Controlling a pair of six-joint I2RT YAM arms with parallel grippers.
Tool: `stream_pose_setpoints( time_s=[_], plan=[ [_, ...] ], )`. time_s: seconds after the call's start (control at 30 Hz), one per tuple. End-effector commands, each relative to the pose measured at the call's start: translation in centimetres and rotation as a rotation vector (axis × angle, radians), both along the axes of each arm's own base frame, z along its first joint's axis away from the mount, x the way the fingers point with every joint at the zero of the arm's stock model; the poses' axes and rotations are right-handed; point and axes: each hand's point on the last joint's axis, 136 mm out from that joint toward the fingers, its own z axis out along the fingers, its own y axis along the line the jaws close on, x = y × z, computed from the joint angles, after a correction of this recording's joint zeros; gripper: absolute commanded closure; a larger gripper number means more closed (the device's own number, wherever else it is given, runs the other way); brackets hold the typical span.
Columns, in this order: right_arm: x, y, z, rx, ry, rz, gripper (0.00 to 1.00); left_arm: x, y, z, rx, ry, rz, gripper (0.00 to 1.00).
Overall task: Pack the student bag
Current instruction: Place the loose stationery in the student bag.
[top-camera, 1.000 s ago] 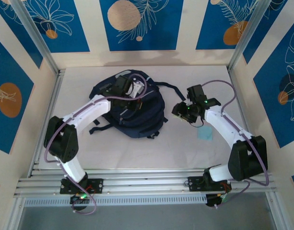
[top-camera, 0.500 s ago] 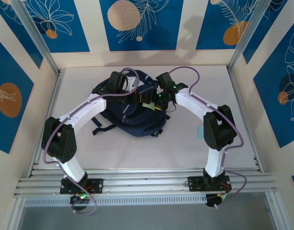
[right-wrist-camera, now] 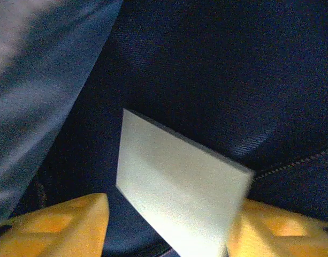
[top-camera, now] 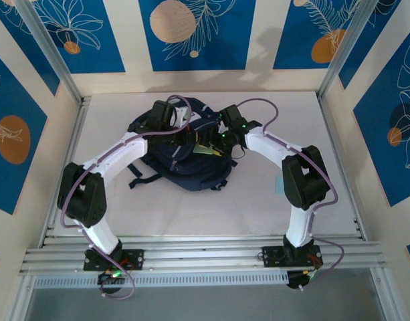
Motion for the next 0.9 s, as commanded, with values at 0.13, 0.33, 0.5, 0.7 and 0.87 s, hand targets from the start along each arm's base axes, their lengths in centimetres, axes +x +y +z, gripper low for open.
stream_pose_setpoints(
  time_s=[0.13,0.33,0.5,0.7,0.87],
  plan=[
    [-1.3,1.8,4.0,0.105,-0.034,0.062,0.52,-0.3,-1.3,3.0,-0.121,-0.051,-0.035,1.00],
    [-1.0,2.1,3.4,0.149,-0.057,0.053,0.60,-0.4,-1.6,3.0,-0.136,-0.040,-0.041,1.00],
    [0.1,5.2,1.5,0.202,-0.010,0.090,0.68,-0.7,-1.7,3.0,-0.138,-0.035,-0.049,1.00],
    [-0.5,3.4,2.4,0.151,-0.029,0.095,0.65,-0.6,-1.7,2.8,-0.136,-0.041,-0.044,1.00],
    [-2.4,-2.7,4.1,0.033,-0.065,0.046,0.53,-0.5,-1.7,2.7,-0.135,-0.043,-0.048,1.00]
  ],
)
